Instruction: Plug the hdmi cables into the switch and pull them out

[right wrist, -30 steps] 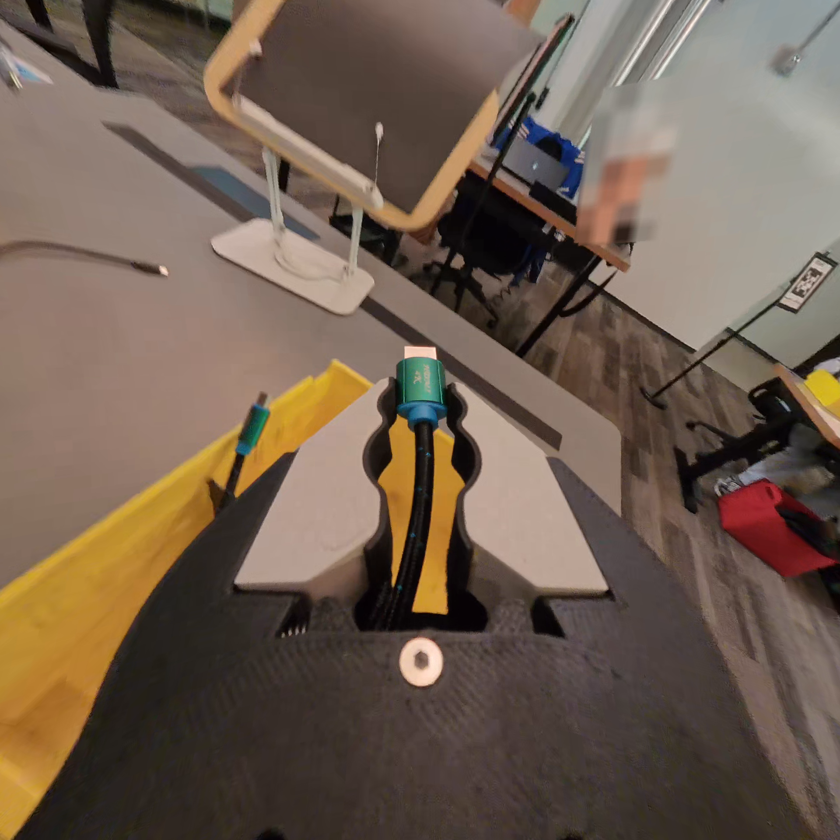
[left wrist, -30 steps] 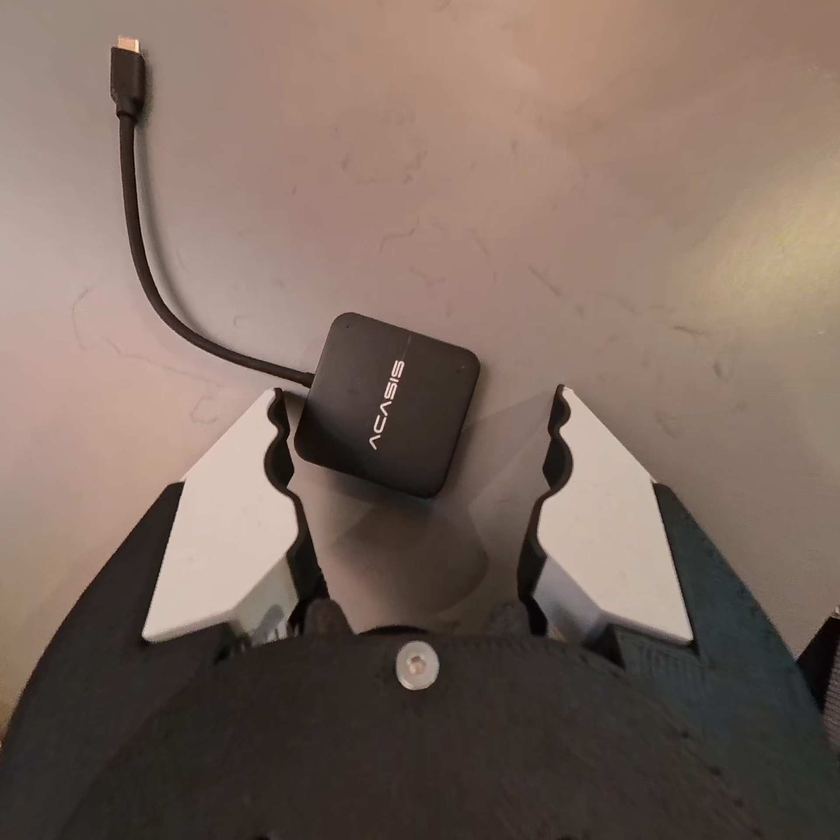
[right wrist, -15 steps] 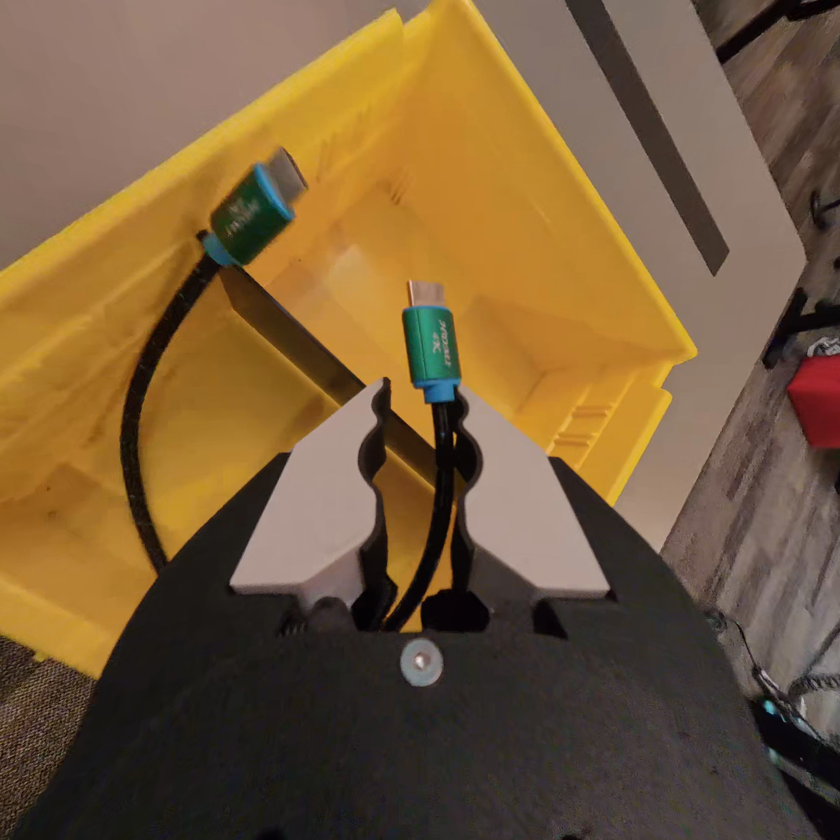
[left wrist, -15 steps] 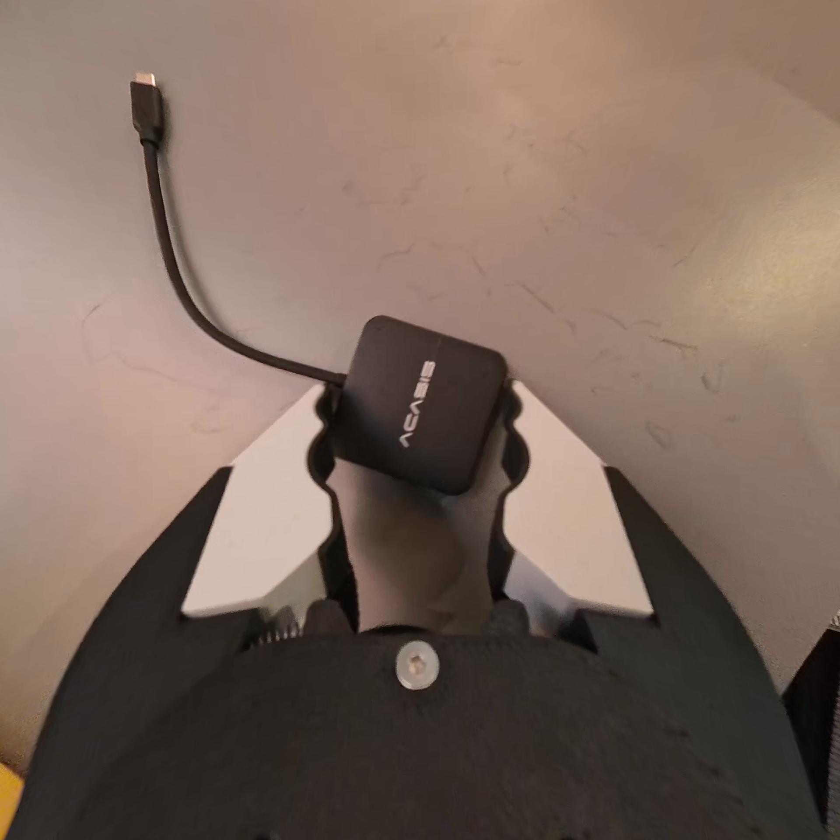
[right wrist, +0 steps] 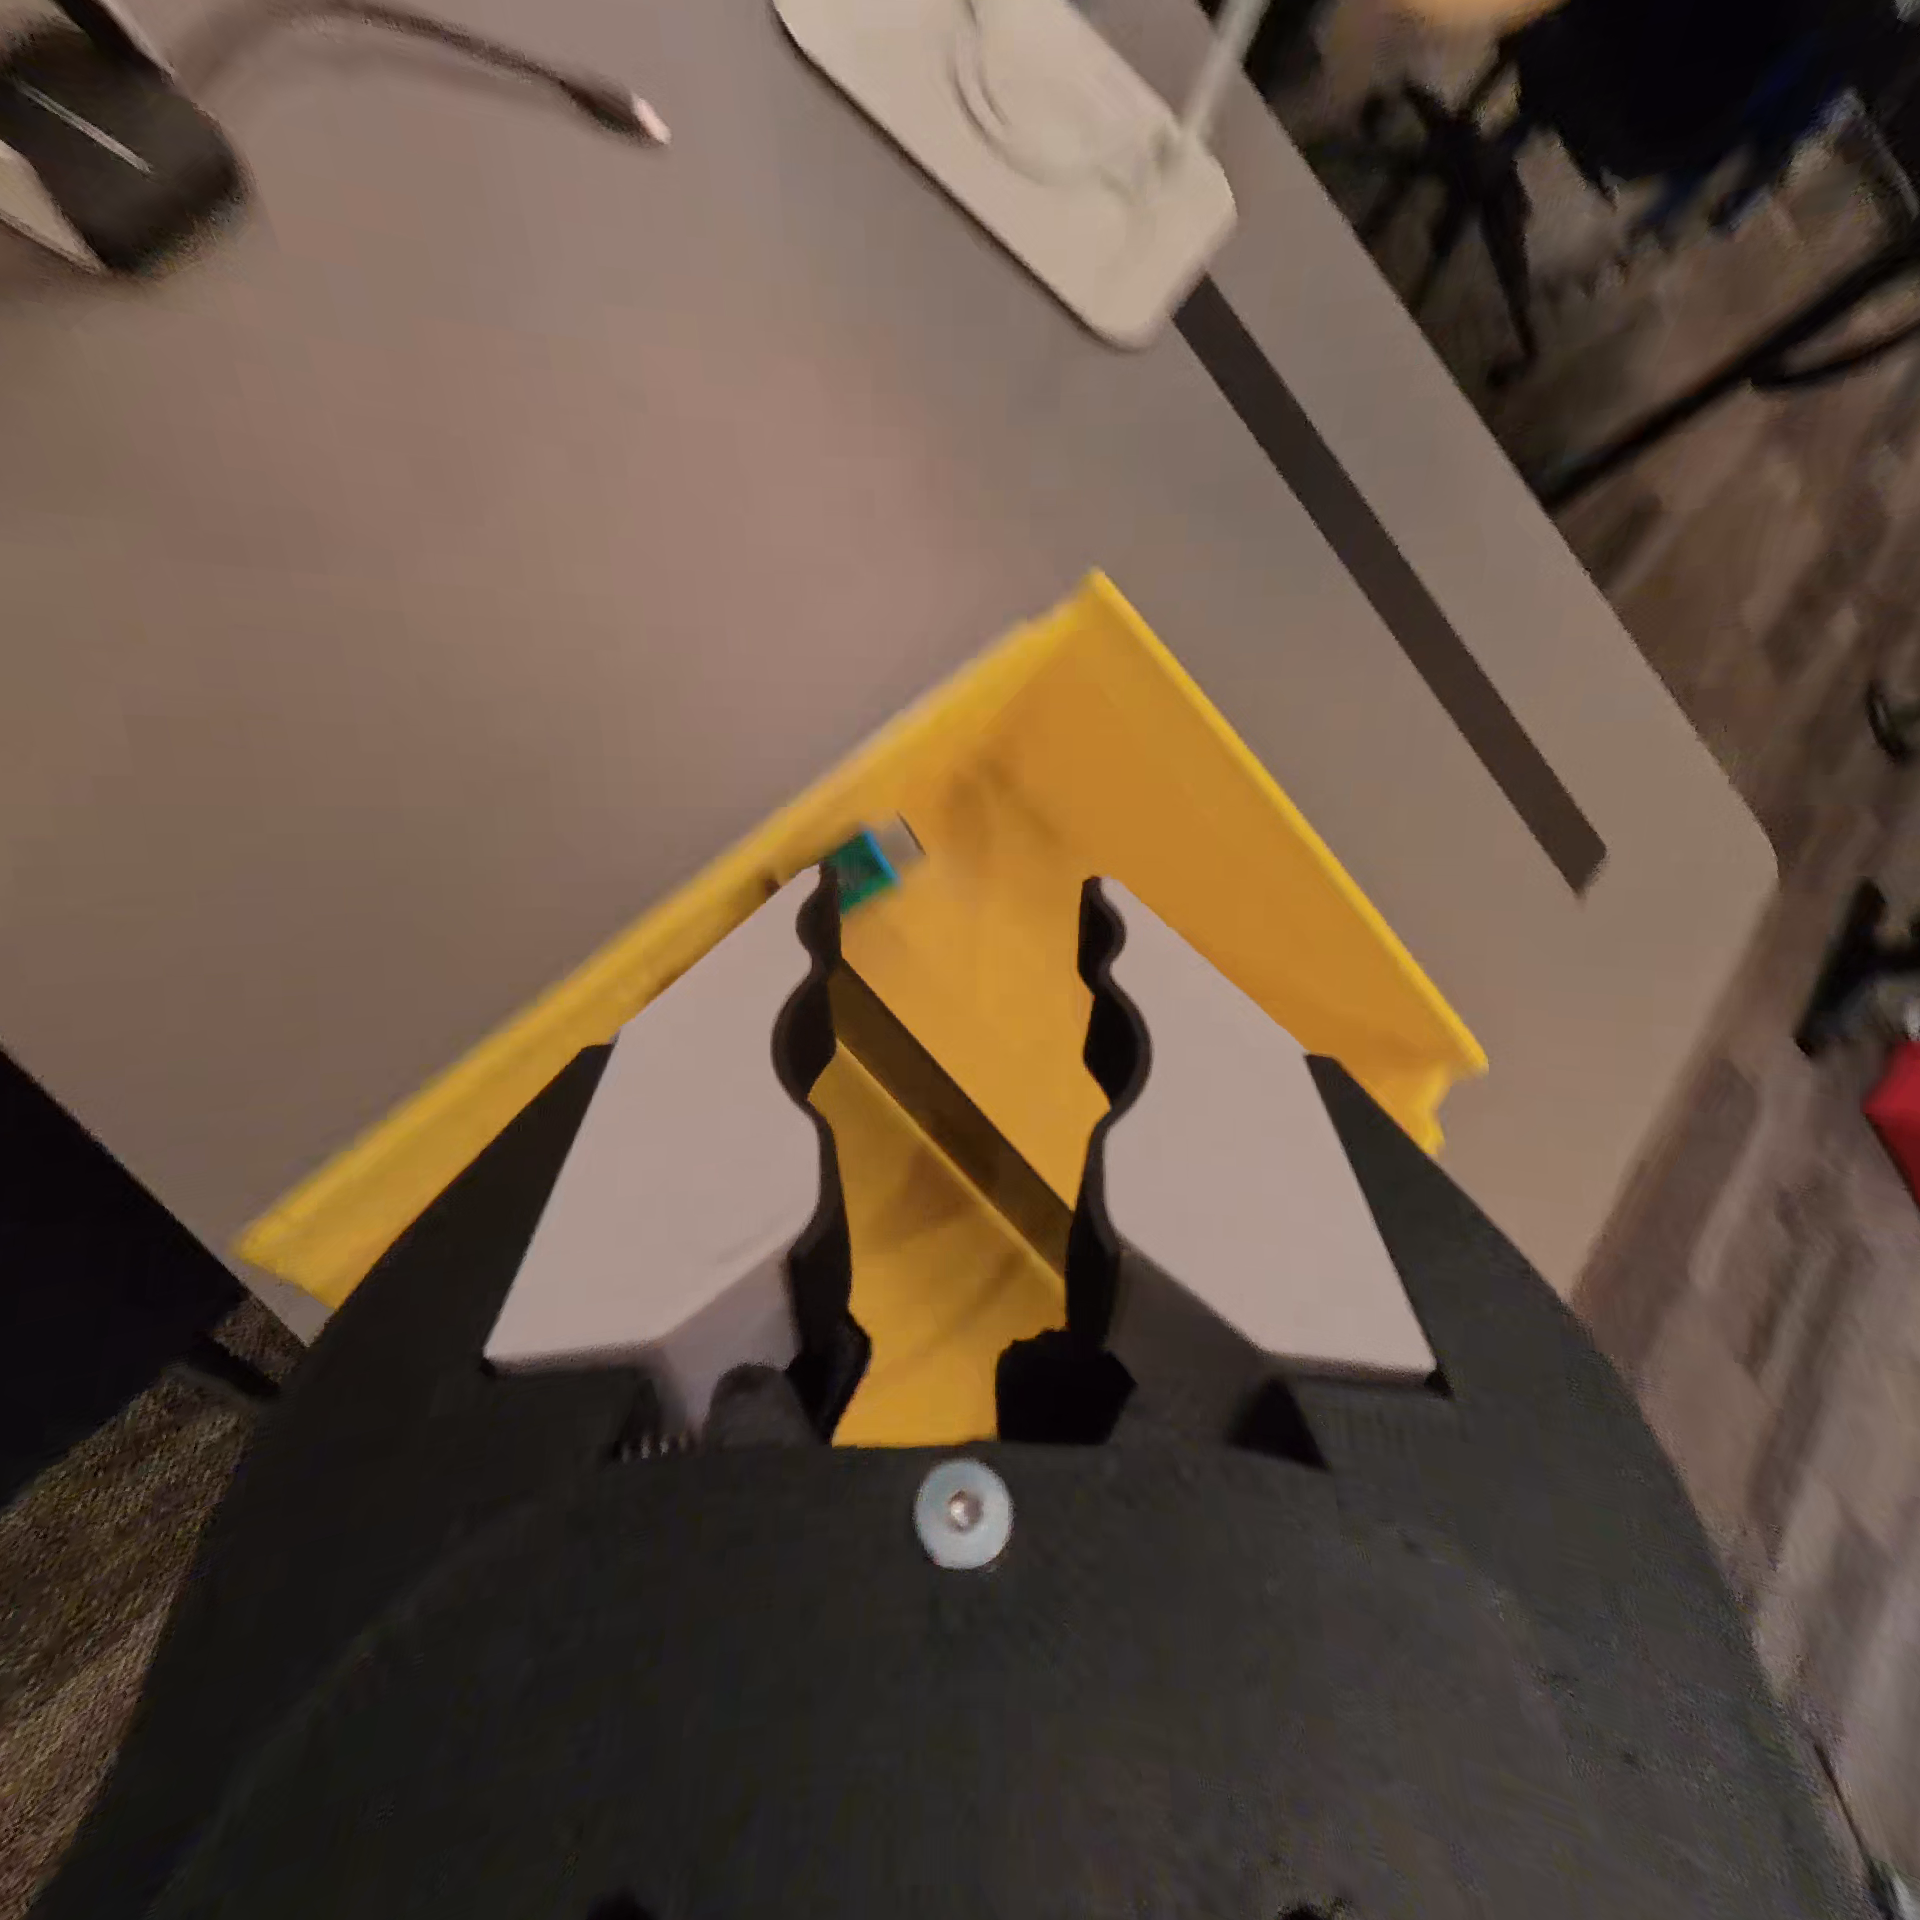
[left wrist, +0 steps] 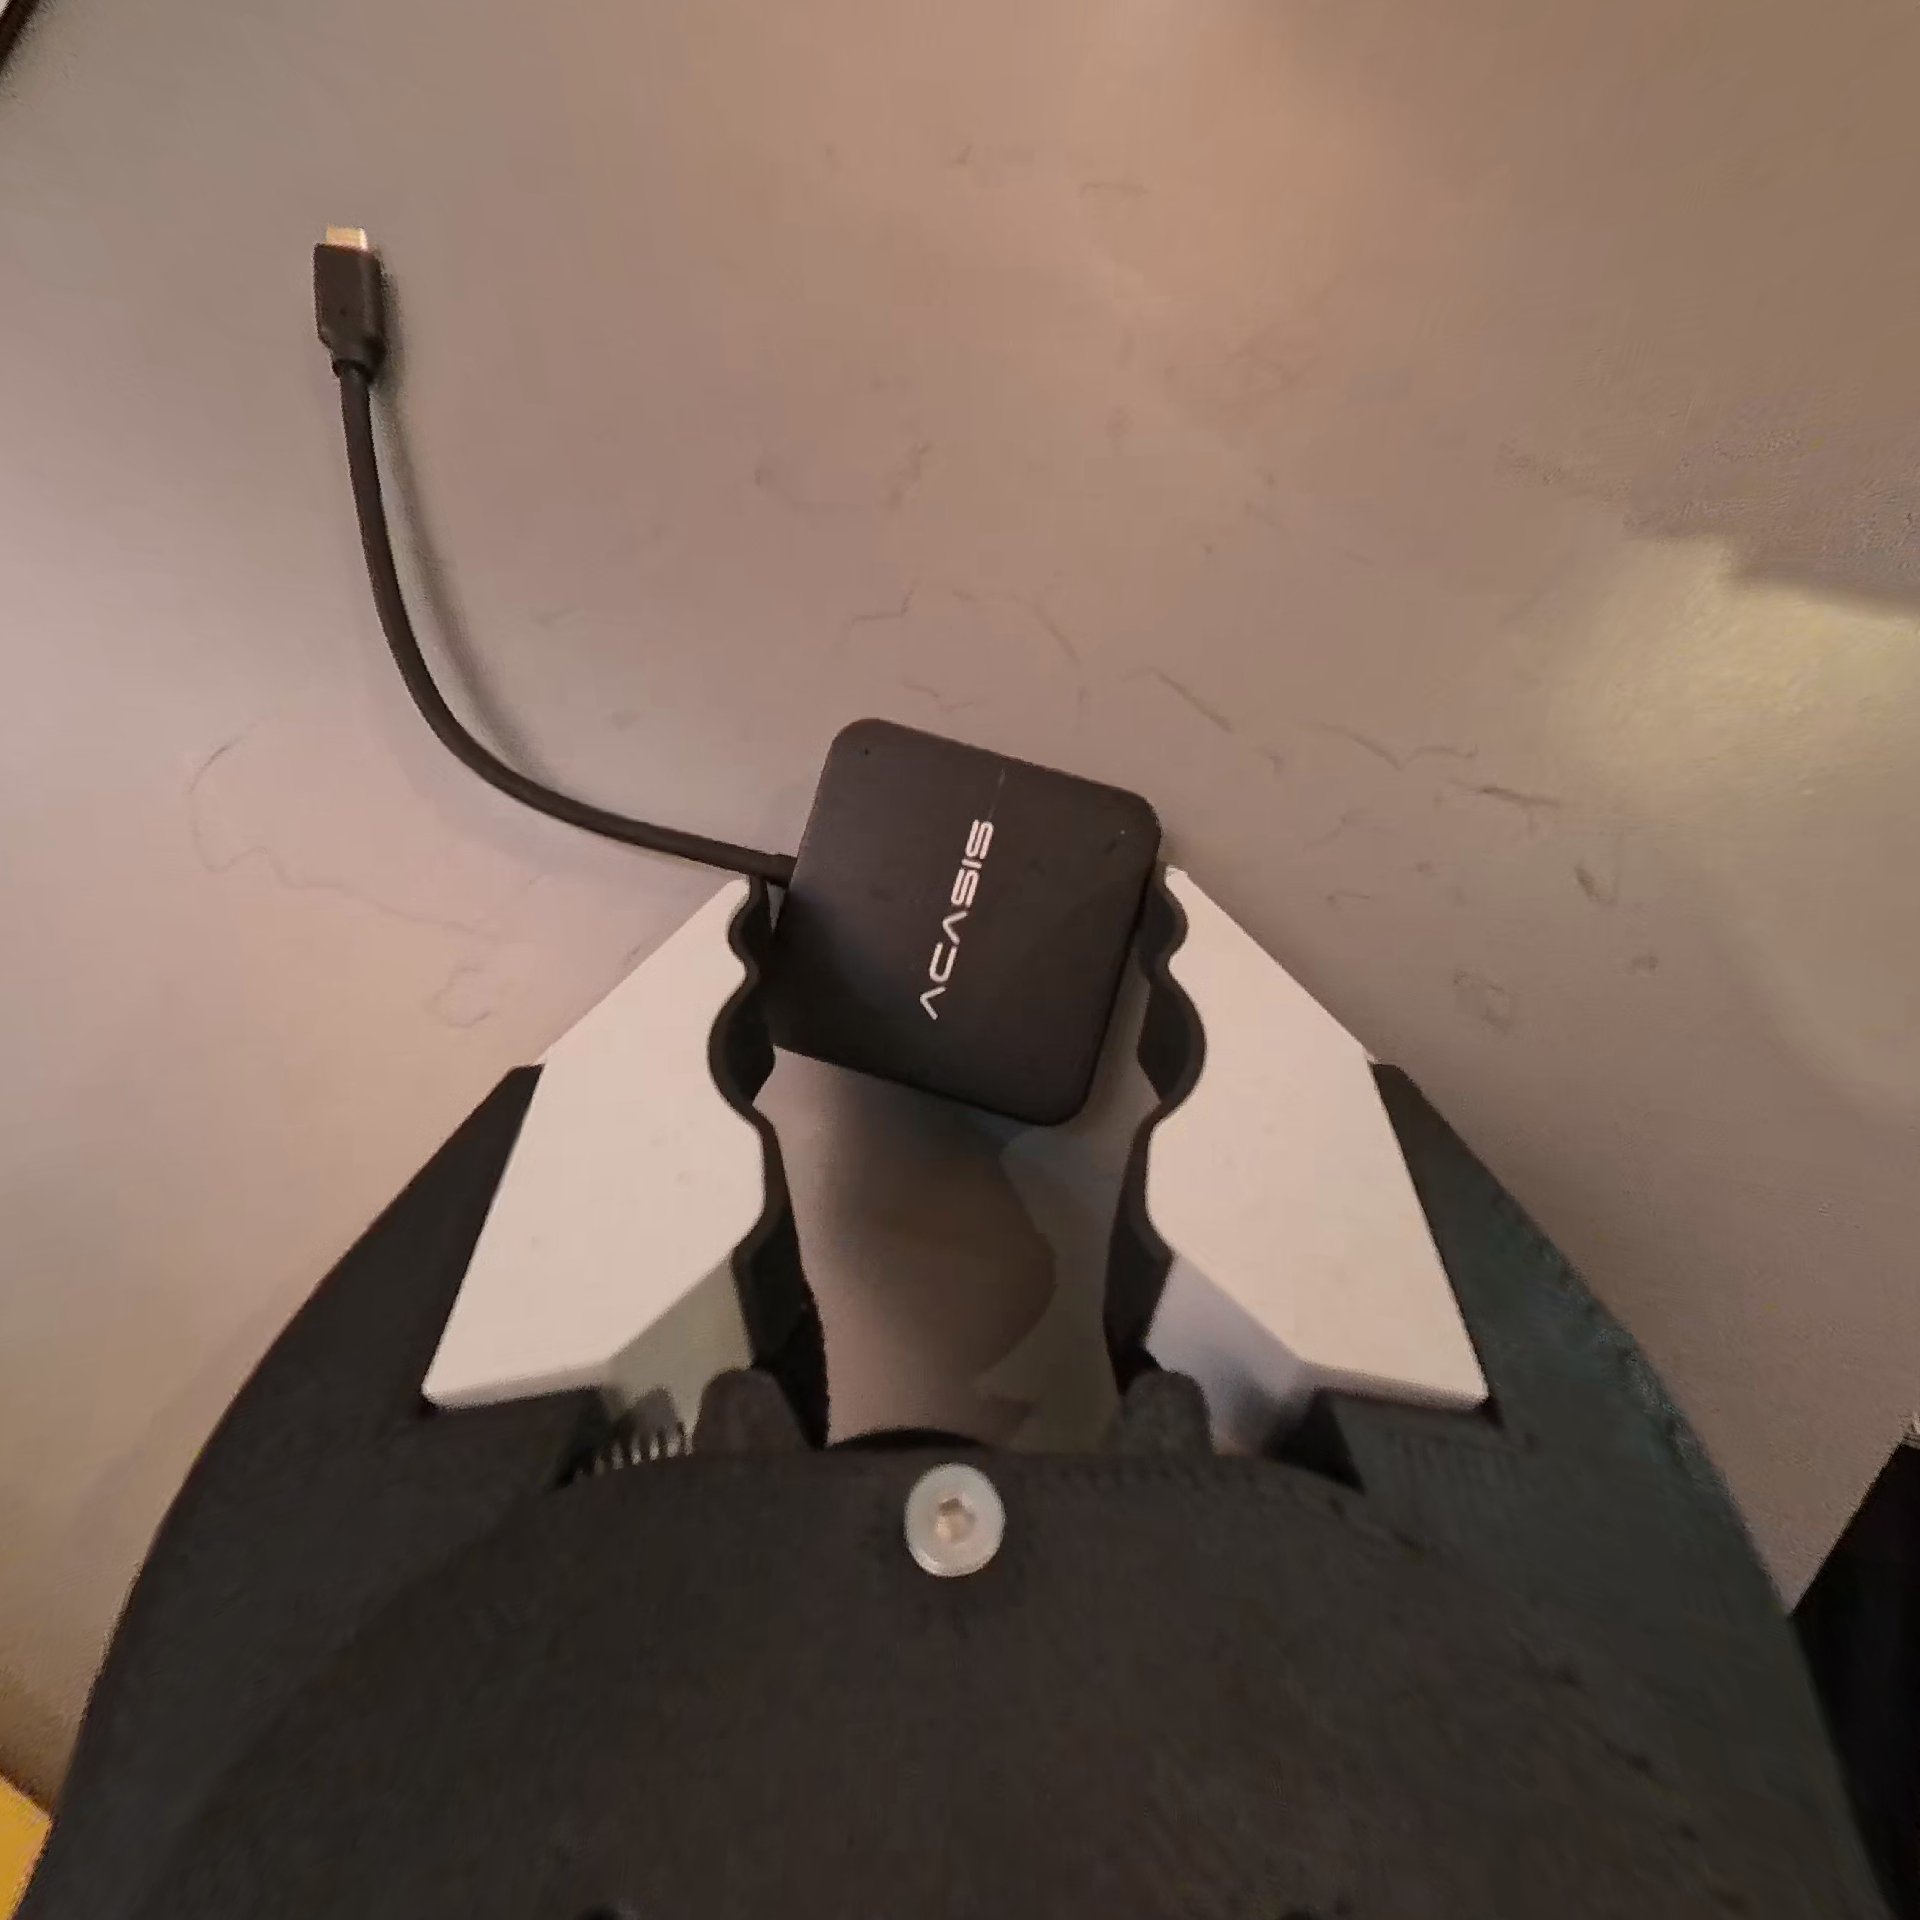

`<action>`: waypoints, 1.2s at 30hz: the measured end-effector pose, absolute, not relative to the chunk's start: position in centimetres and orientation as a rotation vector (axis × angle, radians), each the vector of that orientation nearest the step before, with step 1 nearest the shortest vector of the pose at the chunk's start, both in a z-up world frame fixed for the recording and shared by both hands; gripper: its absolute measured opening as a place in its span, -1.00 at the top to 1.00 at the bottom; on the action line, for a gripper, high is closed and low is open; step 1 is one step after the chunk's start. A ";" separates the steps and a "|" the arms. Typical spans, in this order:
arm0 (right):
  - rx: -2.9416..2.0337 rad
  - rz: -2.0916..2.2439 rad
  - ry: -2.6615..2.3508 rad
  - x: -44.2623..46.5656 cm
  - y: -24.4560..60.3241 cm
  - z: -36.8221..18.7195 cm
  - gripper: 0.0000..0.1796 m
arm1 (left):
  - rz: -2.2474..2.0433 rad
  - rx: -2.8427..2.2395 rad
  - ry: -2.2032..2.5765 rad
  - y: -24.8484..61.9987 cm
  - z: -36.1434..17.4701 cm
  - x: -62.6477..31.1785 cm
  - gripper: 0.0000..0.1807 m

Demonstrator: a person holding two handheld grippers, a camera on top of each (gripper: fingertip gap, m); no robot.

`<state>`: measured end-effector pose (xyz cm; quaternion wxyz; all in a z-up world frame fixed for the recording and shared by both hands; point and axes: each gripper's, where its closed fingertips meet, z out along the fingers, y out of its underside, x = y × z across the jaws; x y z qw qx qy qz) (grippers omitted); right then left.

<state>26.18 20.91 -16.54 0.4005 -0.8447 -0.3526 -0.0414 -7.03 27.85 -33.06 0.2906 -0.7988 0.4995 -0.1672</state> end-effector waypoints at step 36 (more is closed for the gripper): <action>-1.873 1.325 -0.482 -1.5 27.1 -23.0 0.60 | -0.273 -1.506 1.567 22.1 -26.7 -0.5 0.24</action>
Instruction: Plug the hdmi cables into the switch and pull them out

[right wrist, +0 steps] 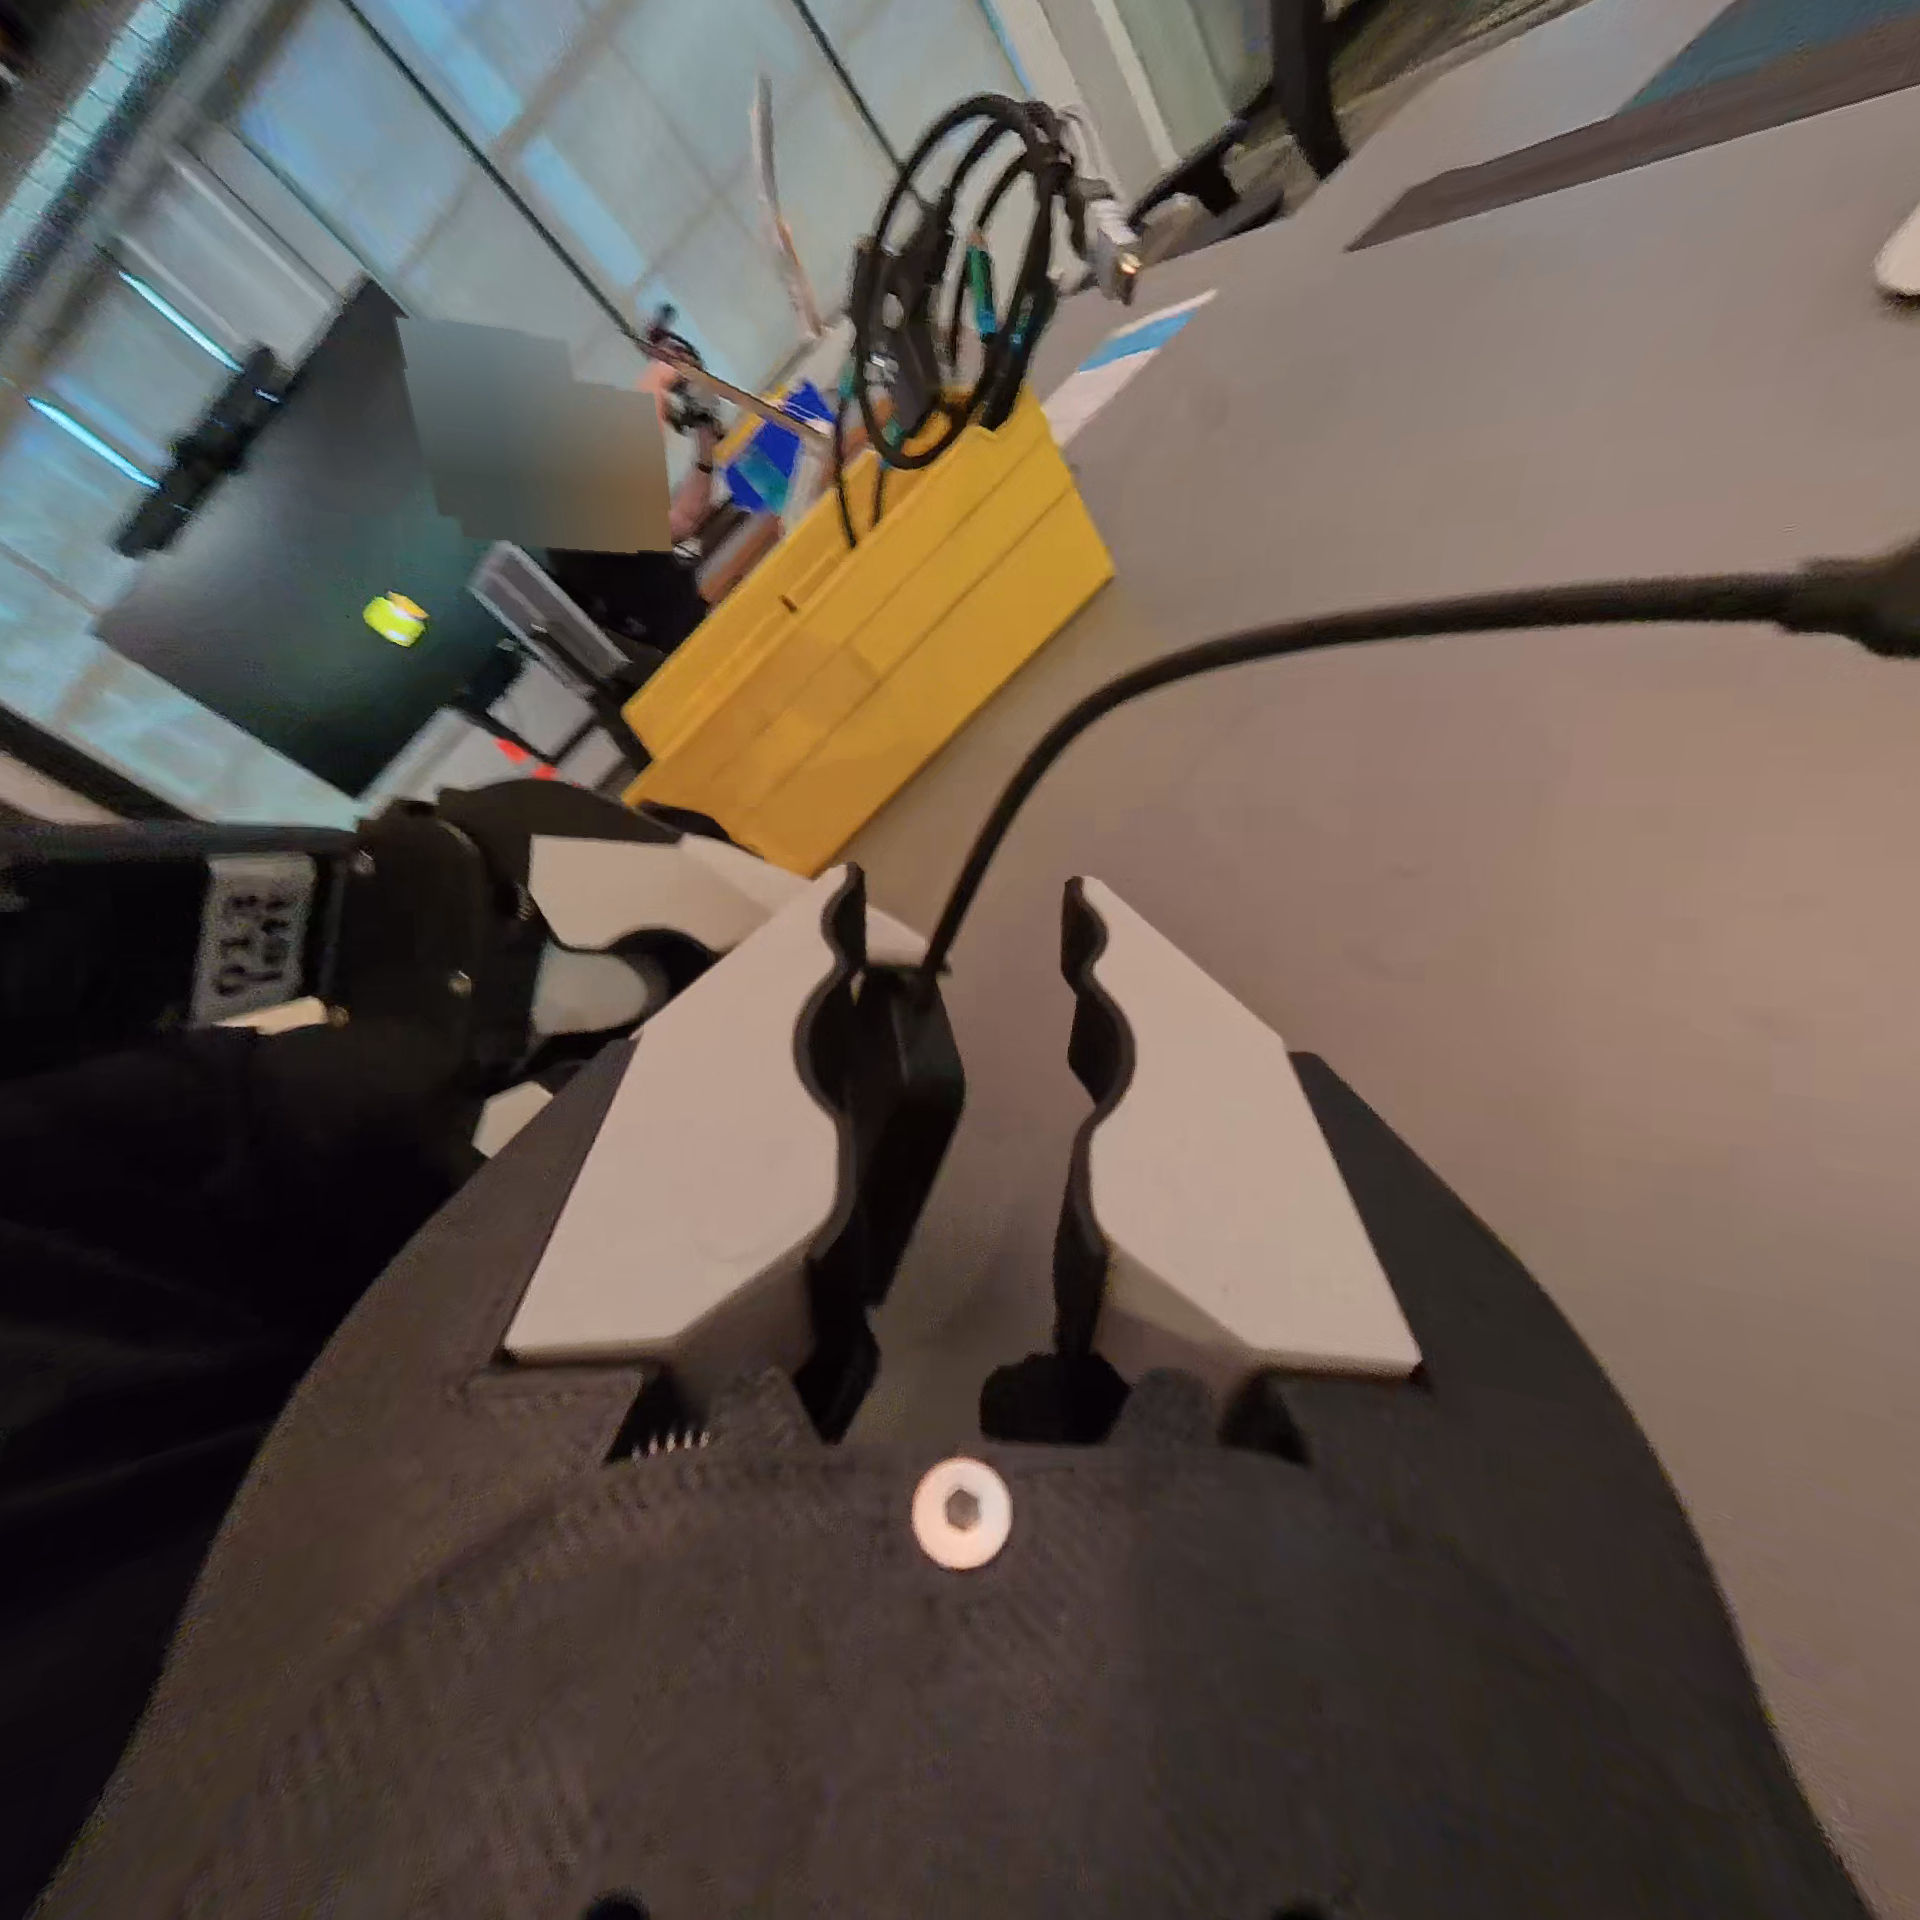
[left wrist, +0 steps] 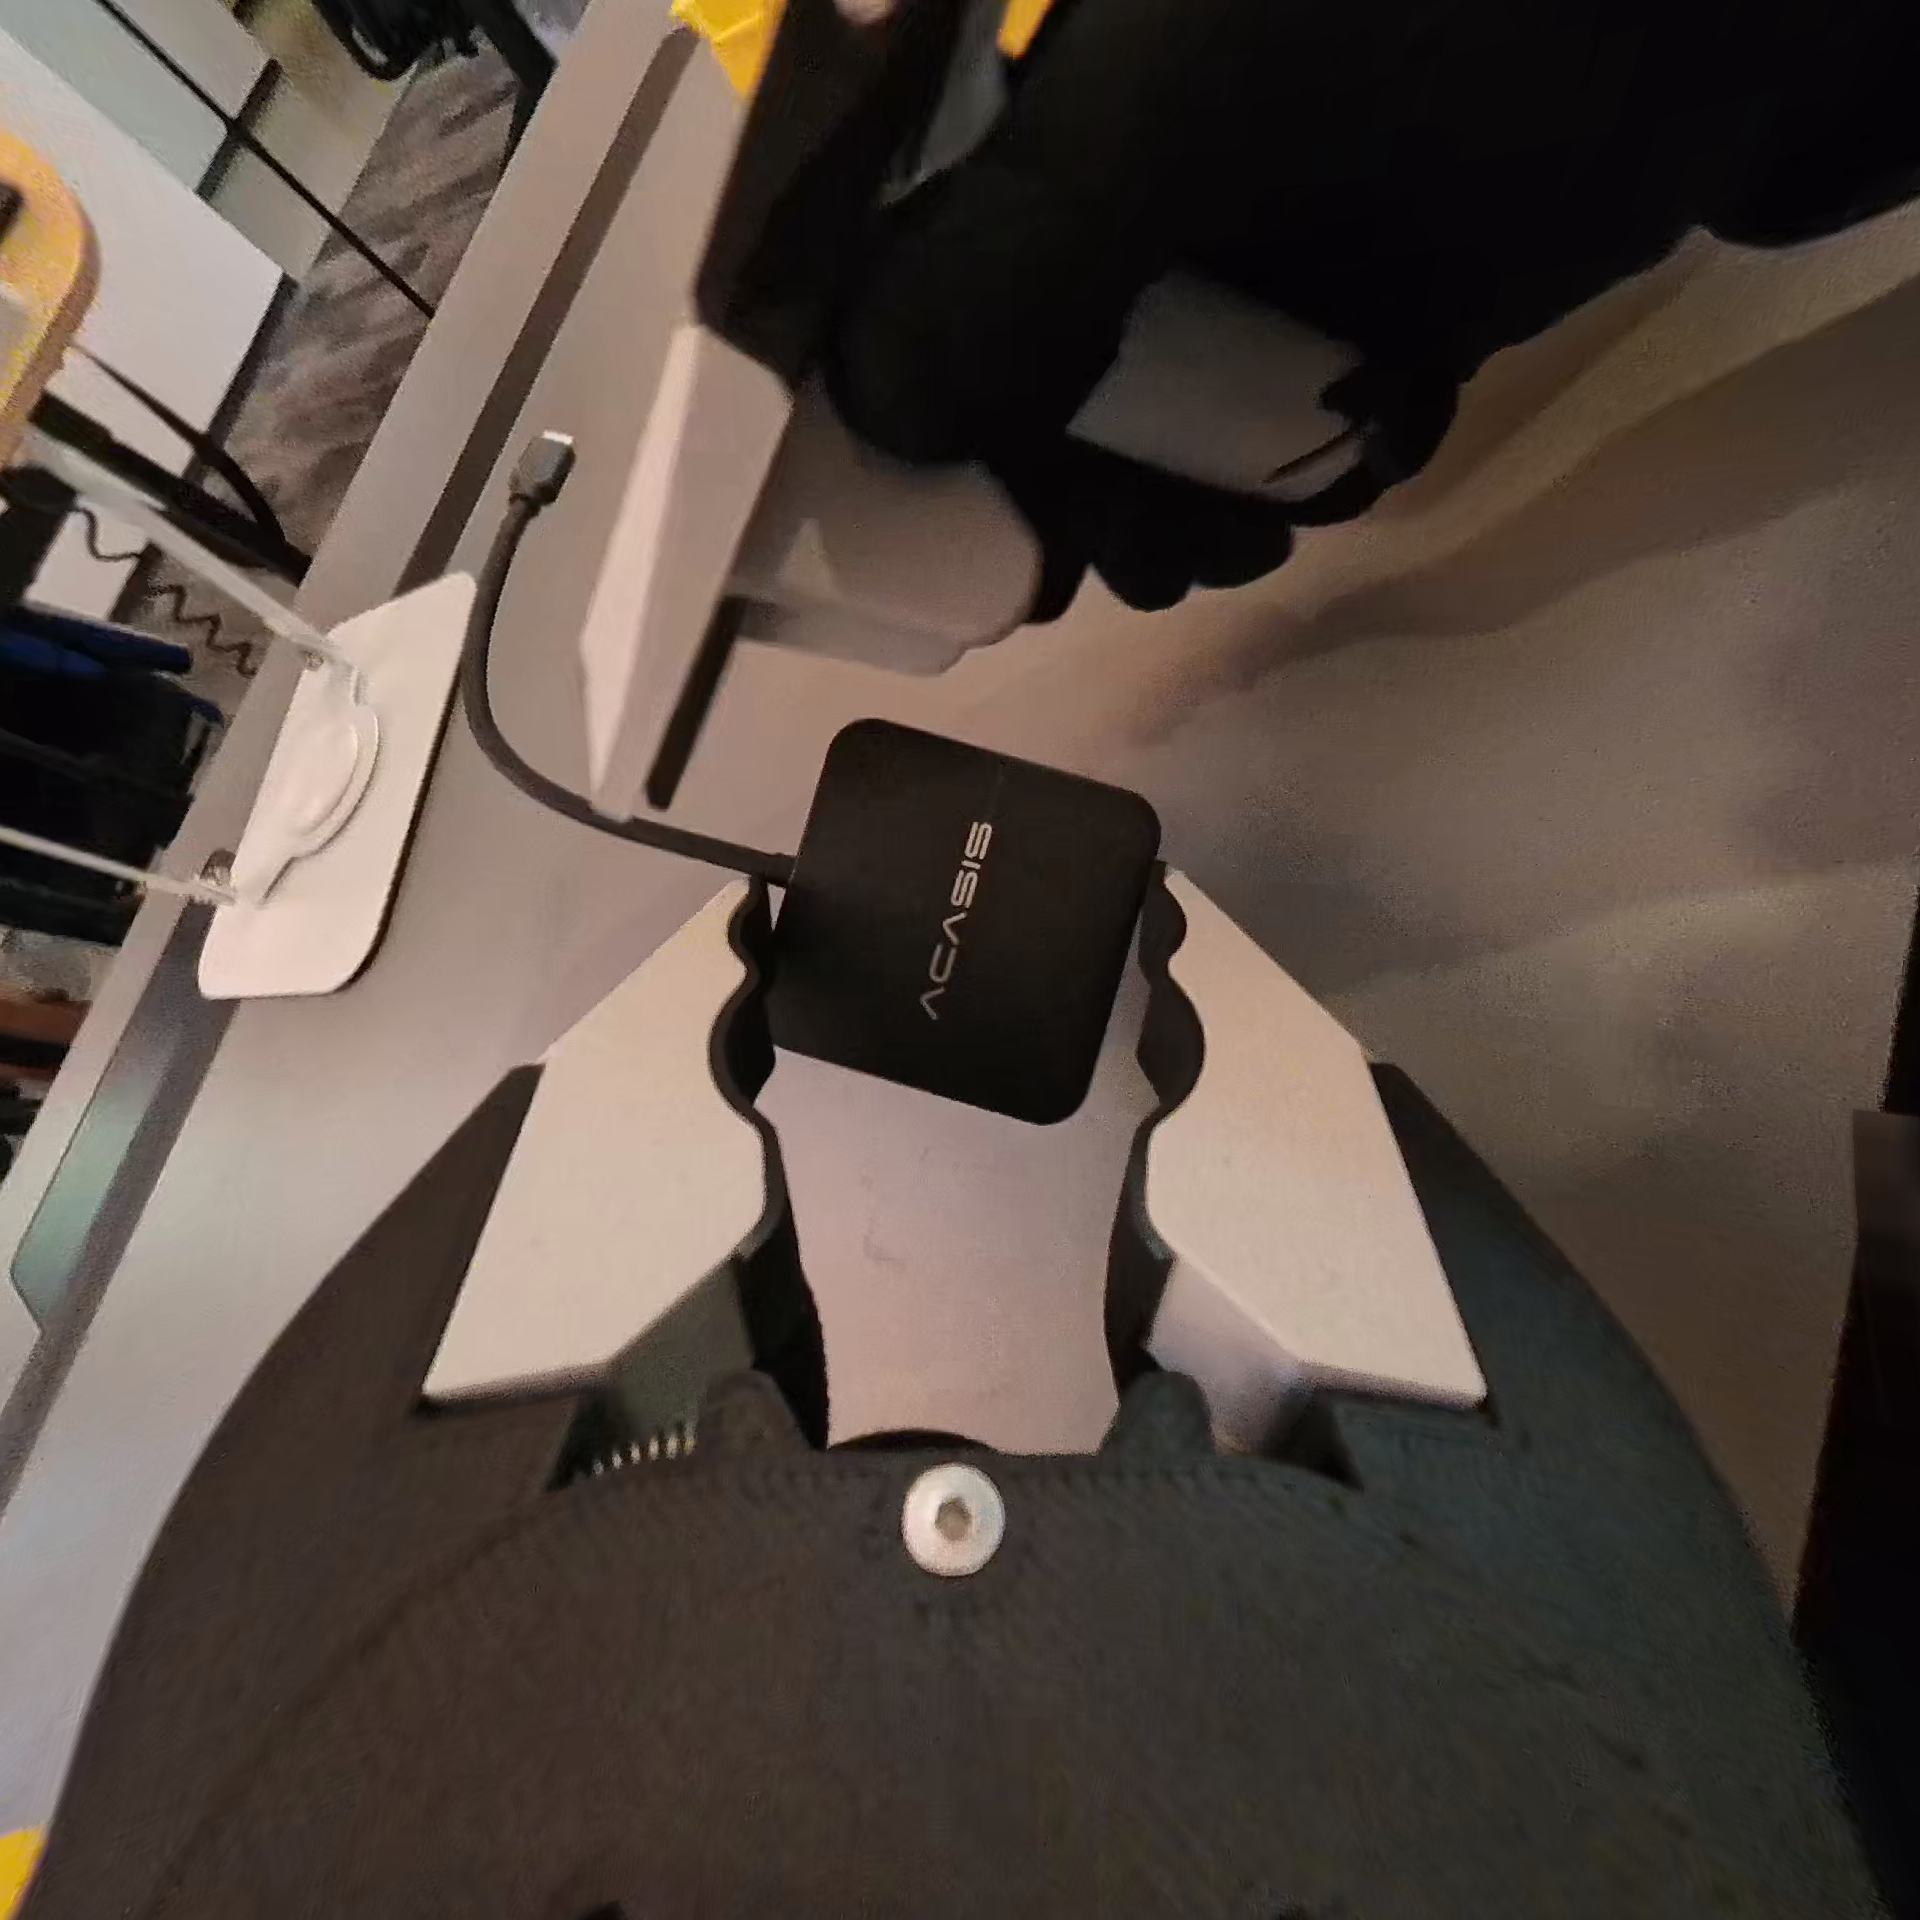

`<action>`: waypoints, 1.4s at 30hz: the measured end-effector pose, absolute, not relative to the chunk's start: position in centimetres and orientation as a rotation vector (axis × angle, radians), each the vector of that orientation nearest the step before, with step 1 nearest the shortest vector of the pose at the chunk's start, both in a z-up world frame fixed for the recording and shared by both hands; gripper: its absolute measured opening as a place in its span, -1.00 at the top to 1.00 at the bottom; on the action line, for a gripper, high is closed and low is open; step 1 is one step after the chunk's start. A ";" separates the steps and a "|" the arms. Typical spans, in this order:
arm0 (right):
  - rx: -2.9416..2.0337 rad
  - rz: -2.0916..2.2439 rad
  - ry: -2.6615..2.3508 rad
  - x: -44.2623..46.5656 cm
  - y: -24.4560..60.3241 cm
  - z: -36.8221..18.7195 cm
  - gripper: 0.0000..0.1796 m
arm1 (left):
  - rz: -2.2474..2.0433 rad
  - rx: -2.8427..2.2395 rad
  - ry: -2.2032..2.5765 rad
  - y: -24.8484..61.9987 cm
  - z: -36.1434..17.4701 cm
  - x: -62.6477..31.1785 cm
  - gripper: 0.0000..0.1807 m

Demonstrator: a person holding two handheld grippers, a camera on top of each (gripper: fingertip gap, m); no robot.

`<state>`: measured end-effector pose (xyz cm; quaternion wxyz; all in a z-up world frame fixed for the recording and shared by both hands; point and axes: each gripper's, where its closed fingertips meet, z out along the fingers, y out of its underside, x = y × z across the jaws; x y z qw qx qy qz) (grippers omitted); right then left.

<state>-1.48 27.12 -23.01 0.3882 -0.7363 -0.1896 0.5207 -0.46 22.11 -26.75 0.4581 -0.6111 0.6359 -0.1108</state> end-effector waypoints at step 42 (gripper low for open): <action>-2.270 0.377 -0.557 29.6 29.6 -21.9 0.98 | -0.675 -1.511 1.411 19.7 -21.2 1.5 0.45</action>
